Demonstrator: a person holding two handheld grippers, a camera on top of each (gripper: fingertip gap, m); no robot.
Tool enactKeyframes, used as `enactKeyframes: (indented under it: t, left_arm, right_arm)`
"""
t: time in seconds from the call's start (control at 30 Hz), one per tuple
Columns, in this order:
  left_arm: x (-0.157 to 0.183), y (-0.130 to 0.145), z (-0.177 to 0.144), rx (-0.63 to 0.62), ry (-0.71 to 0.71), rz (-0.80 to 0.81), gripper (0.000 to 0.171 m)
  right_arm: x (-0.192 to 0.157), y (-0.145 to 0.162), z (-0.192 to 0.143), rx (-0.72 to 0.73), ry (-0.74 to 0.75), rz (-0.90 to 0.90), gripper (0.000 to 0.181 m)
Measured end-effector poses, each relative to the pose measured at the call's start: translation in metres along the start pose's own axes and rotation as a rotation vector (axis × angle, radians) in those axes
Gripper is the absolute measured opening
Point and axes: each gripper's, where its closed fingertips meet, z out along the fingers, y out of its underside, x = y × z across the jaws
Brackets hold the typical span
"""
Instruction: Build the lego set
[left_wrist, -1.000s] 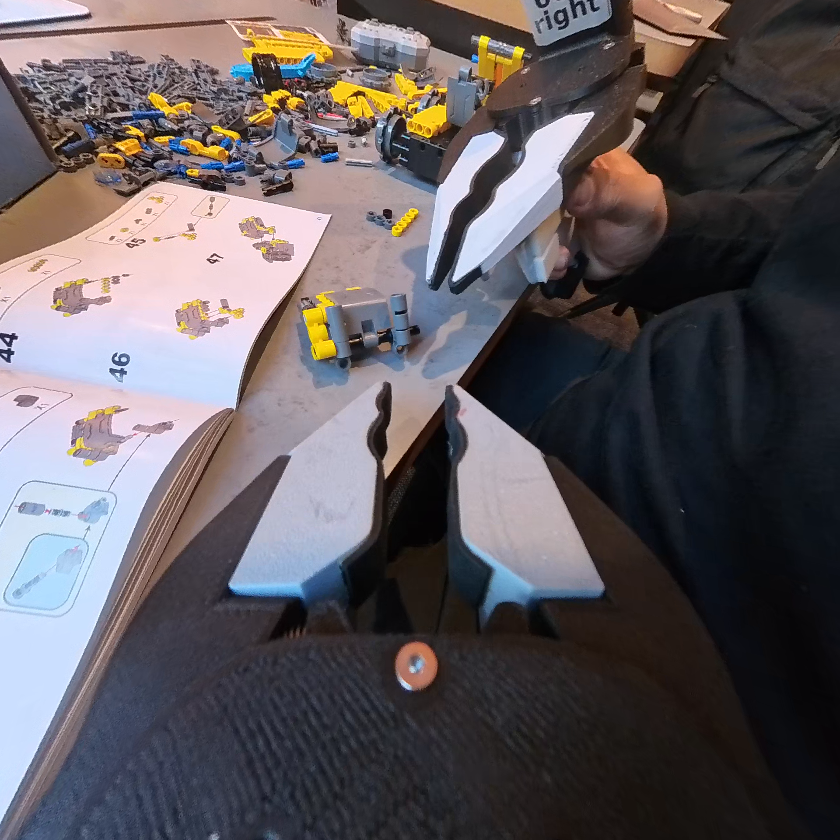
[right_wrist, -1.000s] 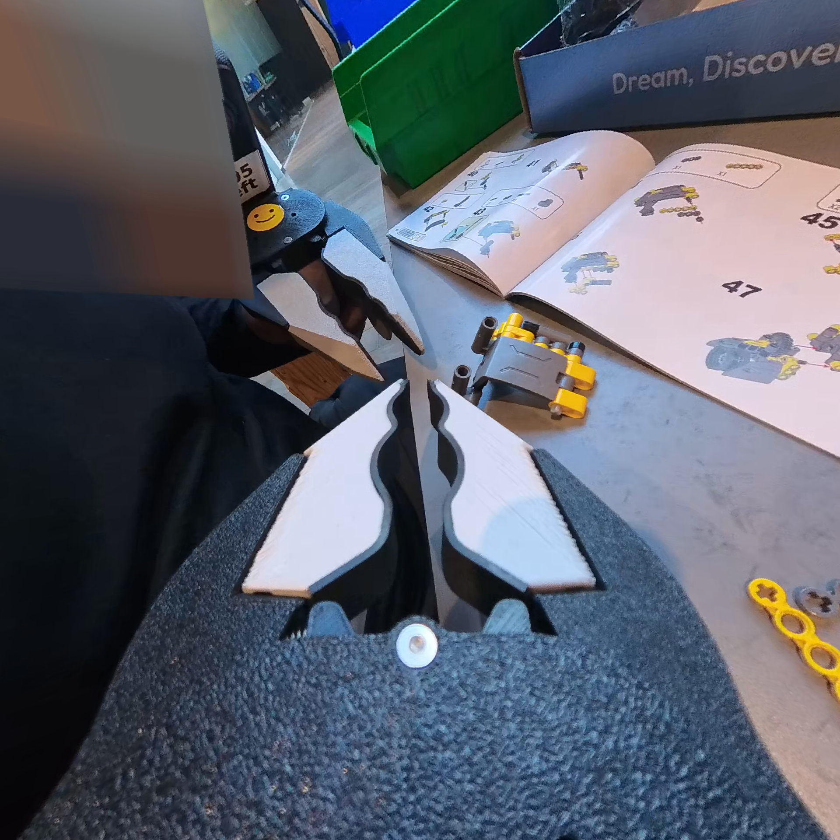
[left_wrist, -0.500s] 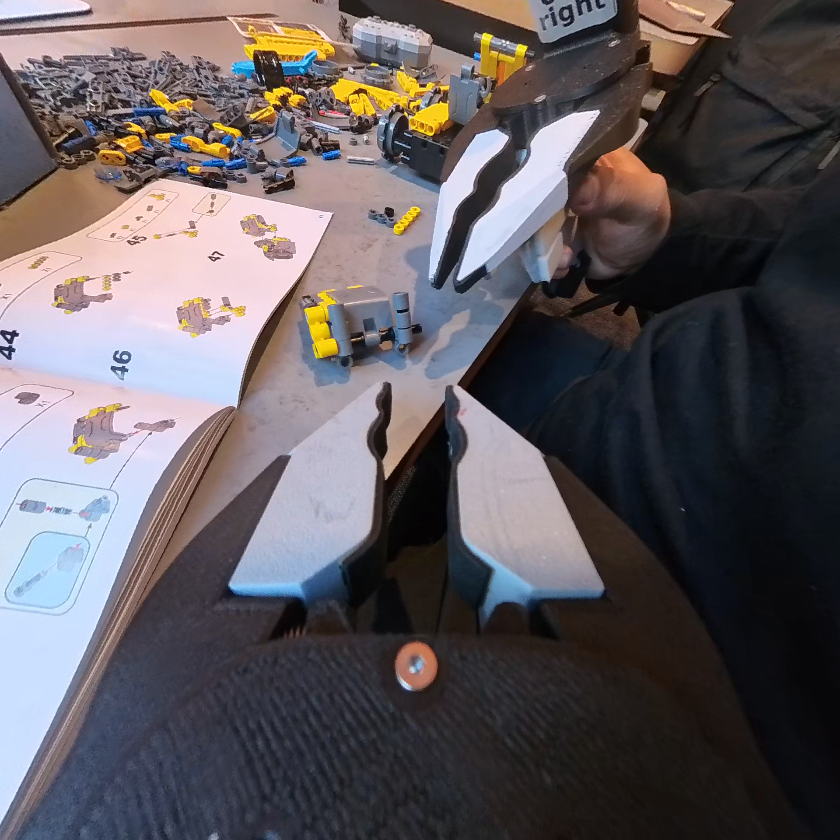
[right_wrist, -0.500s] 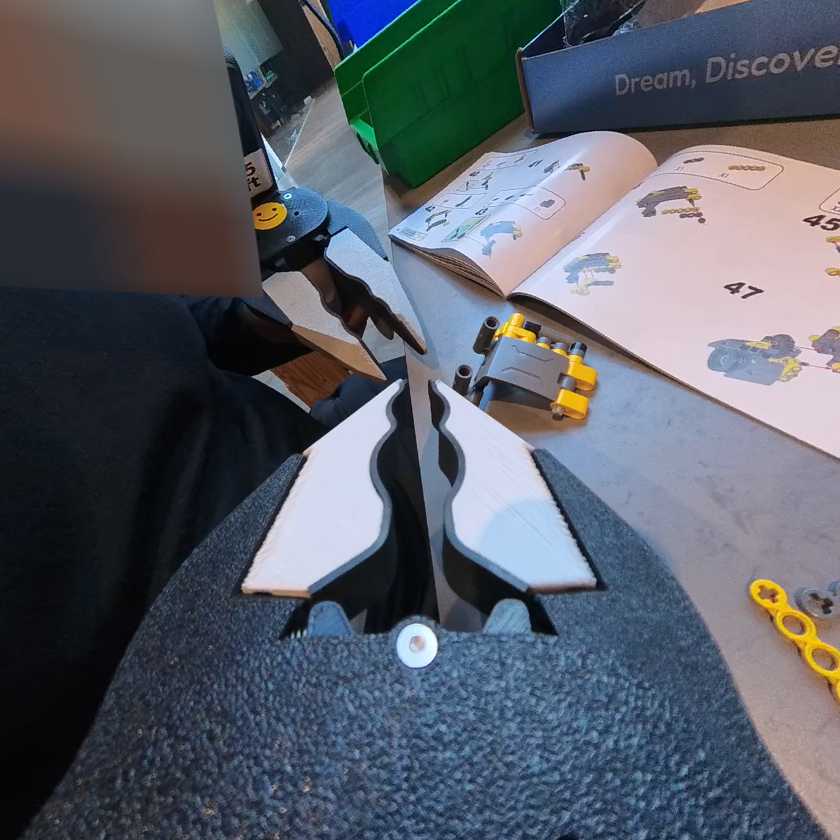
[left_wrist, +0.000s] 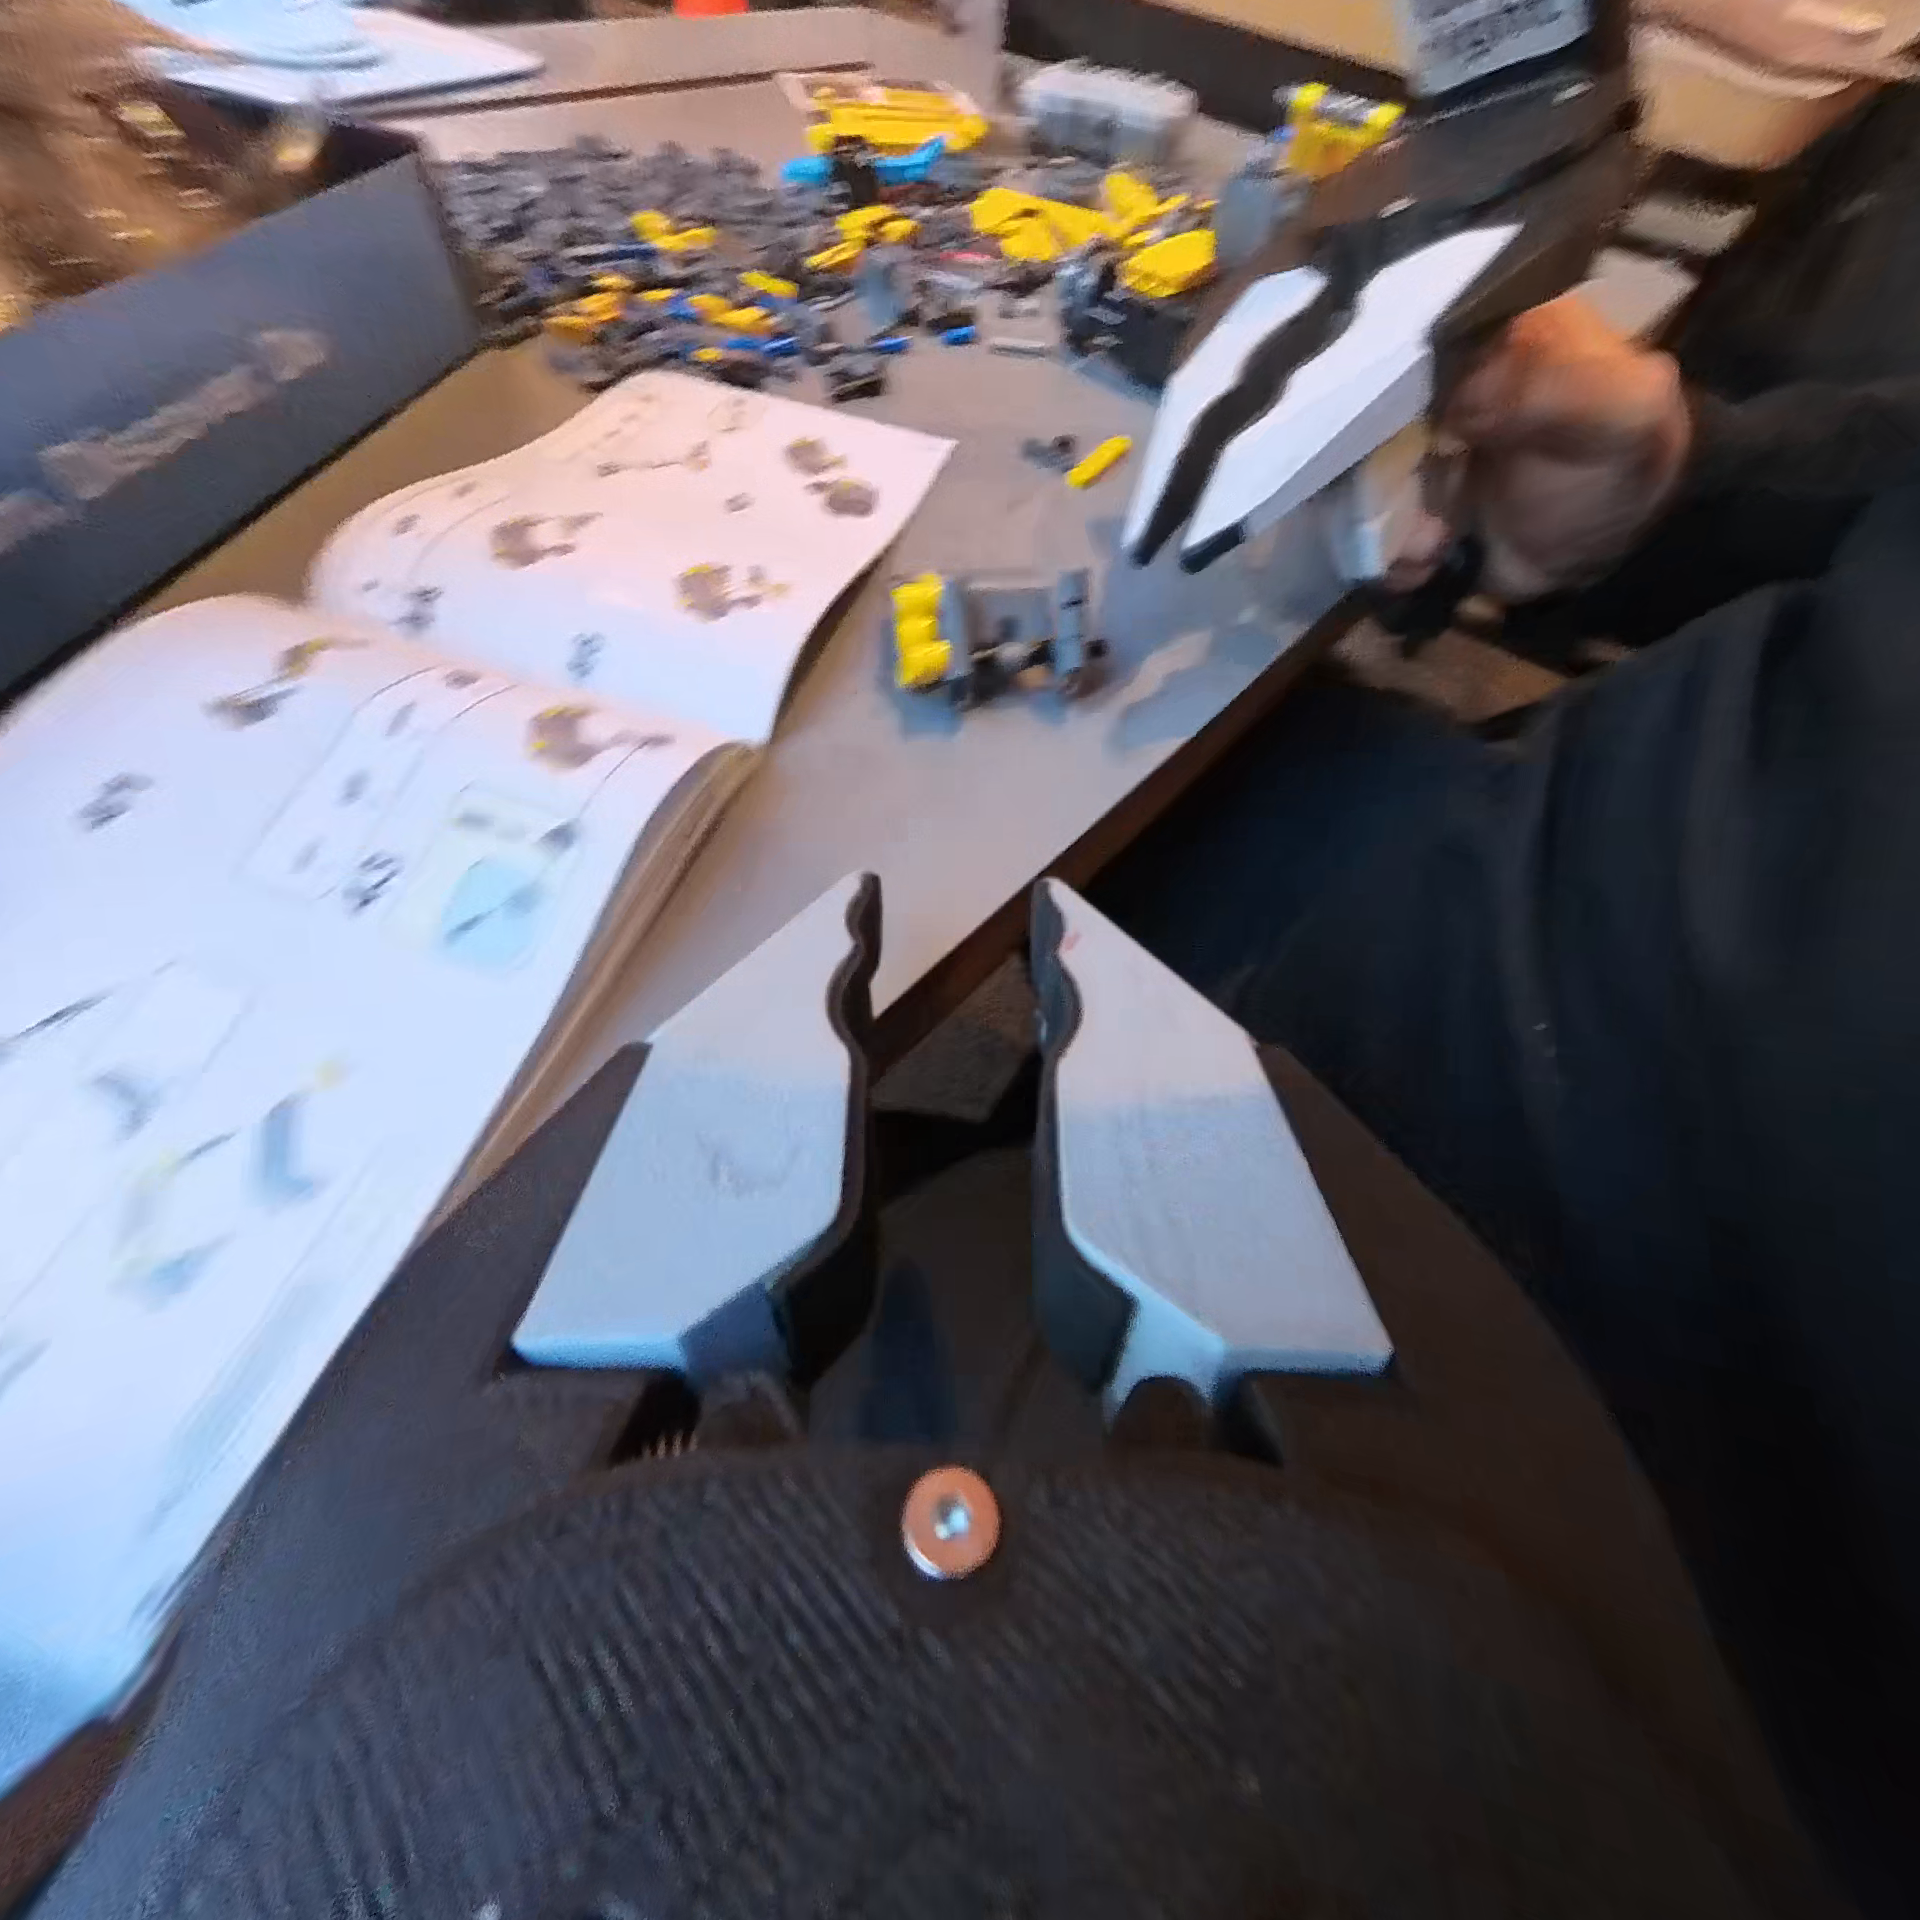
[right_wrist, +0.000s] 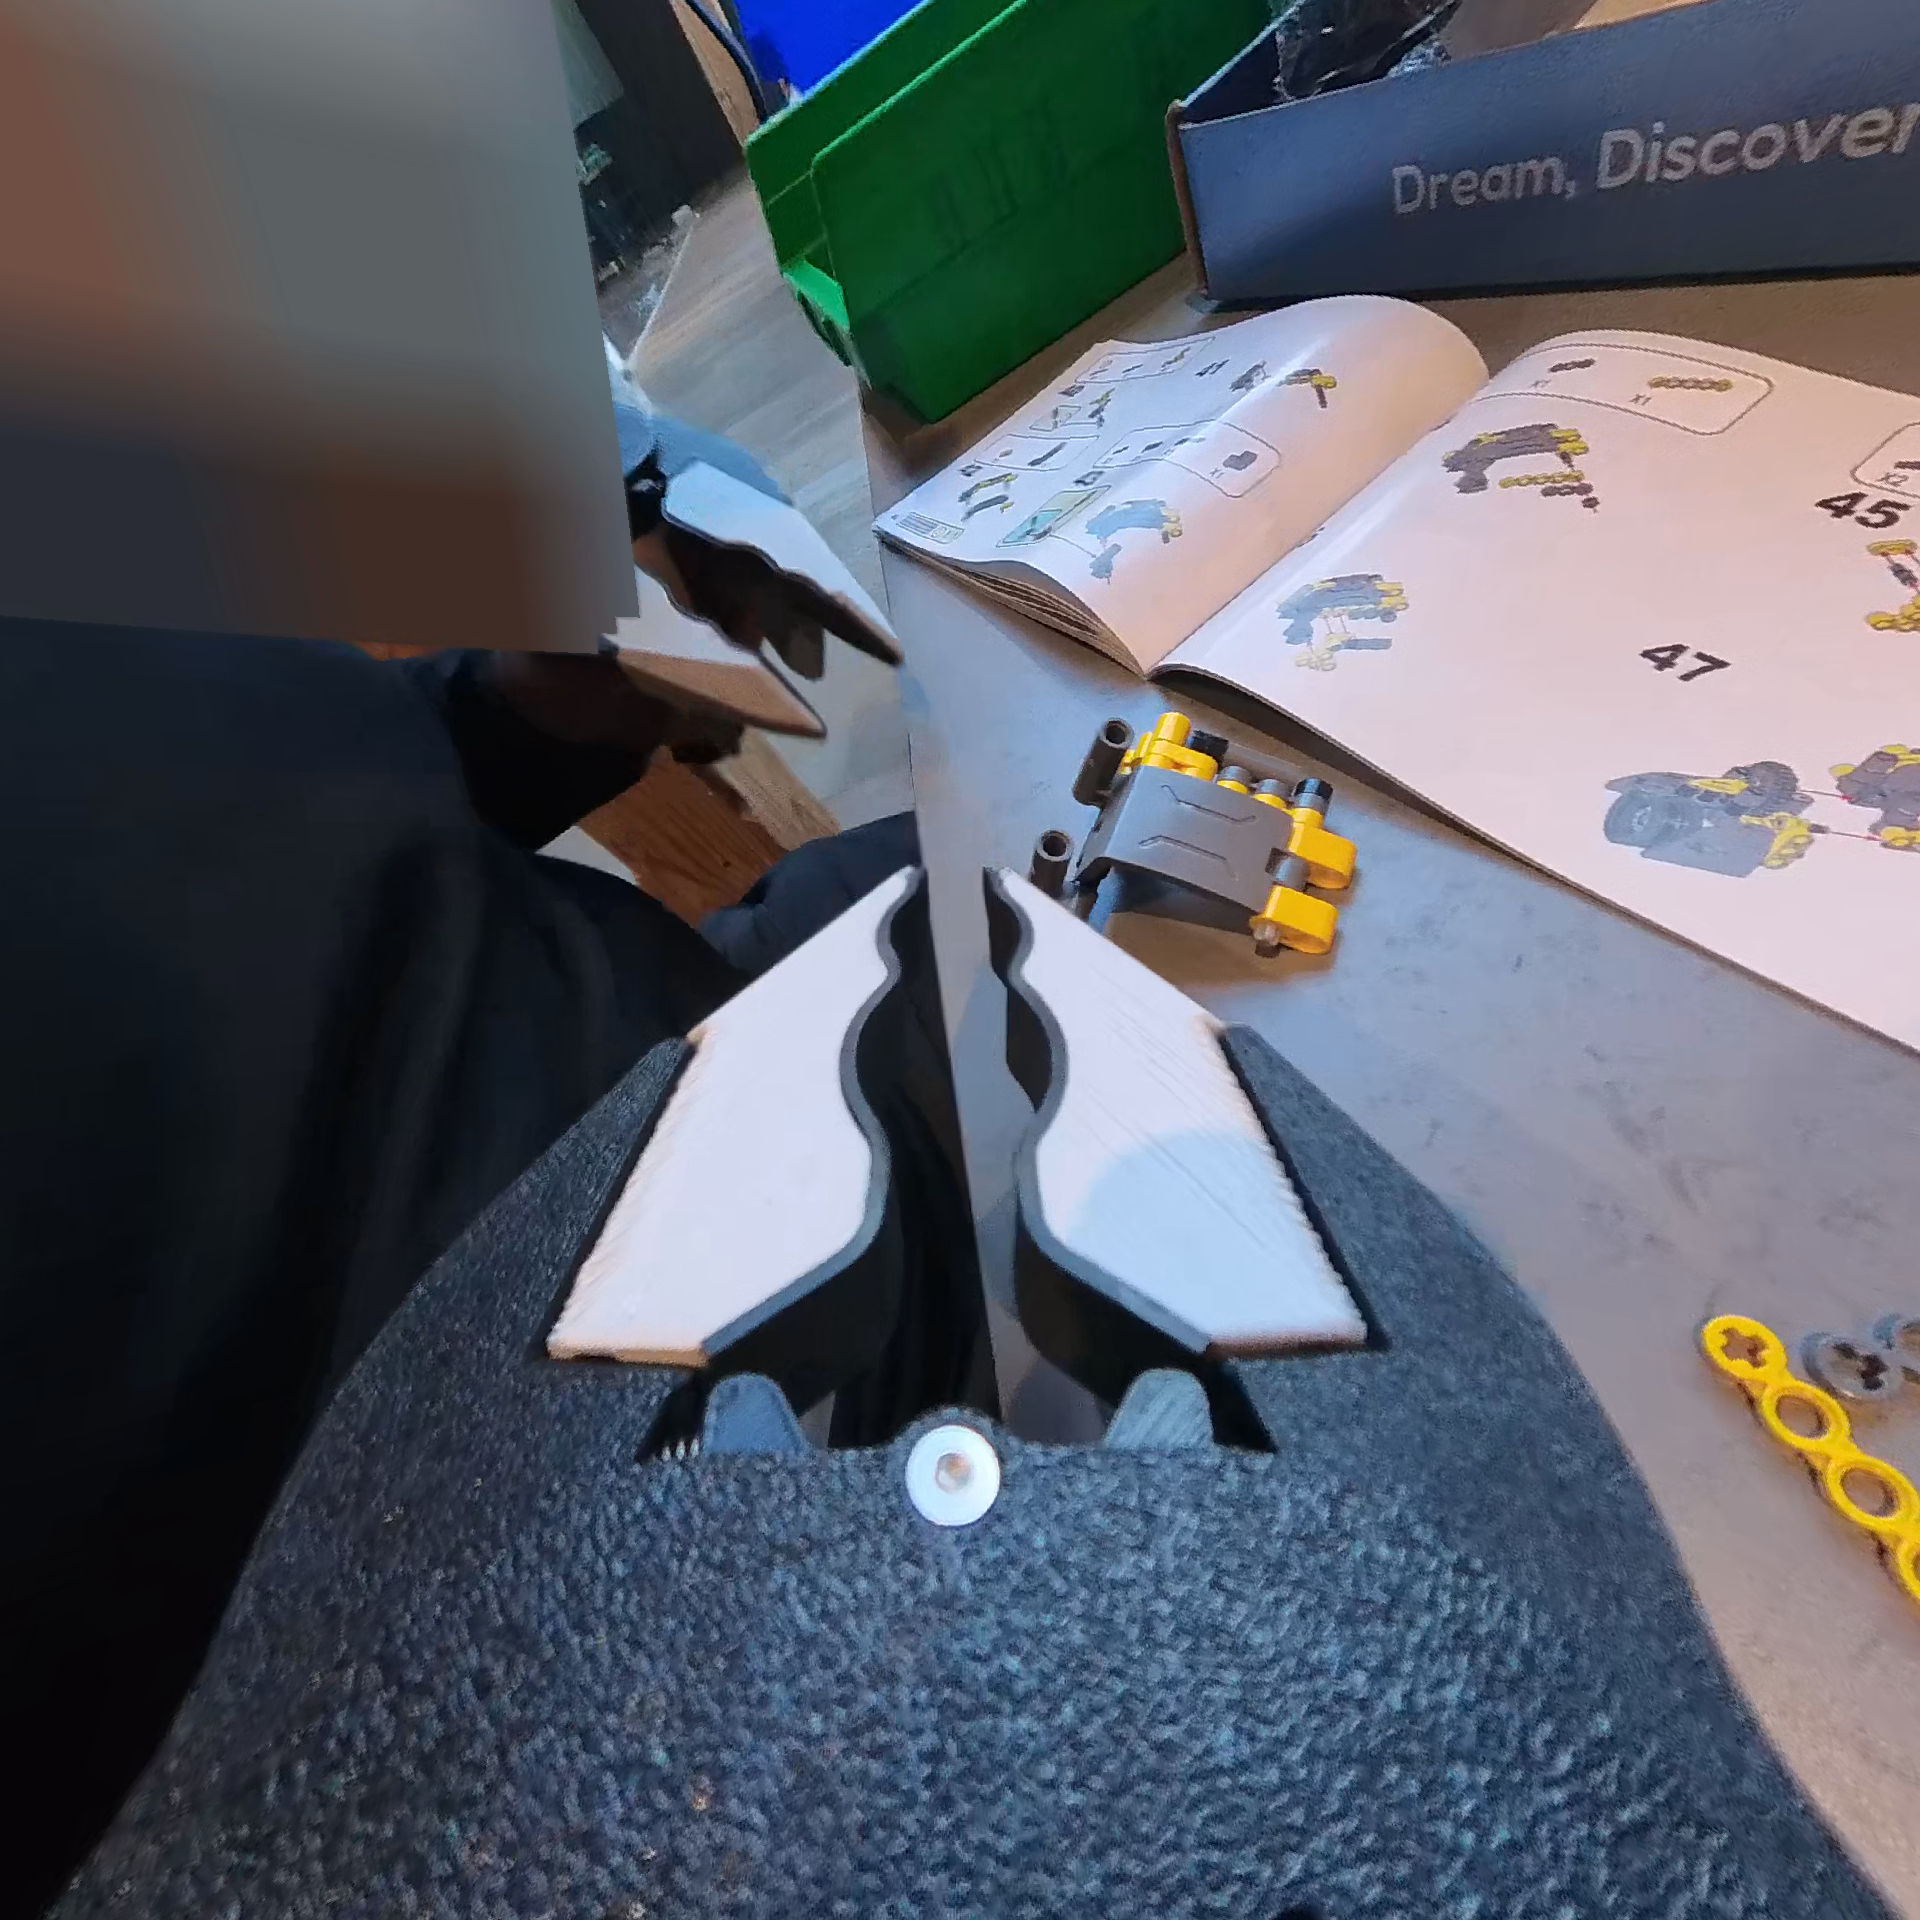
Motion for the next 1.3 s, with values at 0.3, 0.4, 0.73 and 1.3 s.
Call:
enactKeyframes:
  t: [0.3,0.4,0.73,1.3]
  left_arm:
    - [-0.098,0.001,-0.094,0.18,-0.369,-0.126,0.024]
    - [-0.108,0.011,-0.096,0.189,-0.345,-0.202,0.023]
    - [-0.118,0.021,-0.096,0.221,-0.294,-0.276,0.019]
    - [-0.115,0.021,-0.087,0.2,-0.278,-0.271,0.018]
  right_arm:
    - [0.001,-0.064,0.054,-0.058,0.202,-0.152,0.023]
    - [0.016,-0.083,0.083,-0.164,0.262,-0.2,0.024]
    - [0.039,-0.08,0.139,-0.377,0.166,-0.223,0.035]
    - [0.035,-0.077,0.108,-0.296,0.186,-0.256,0.047]
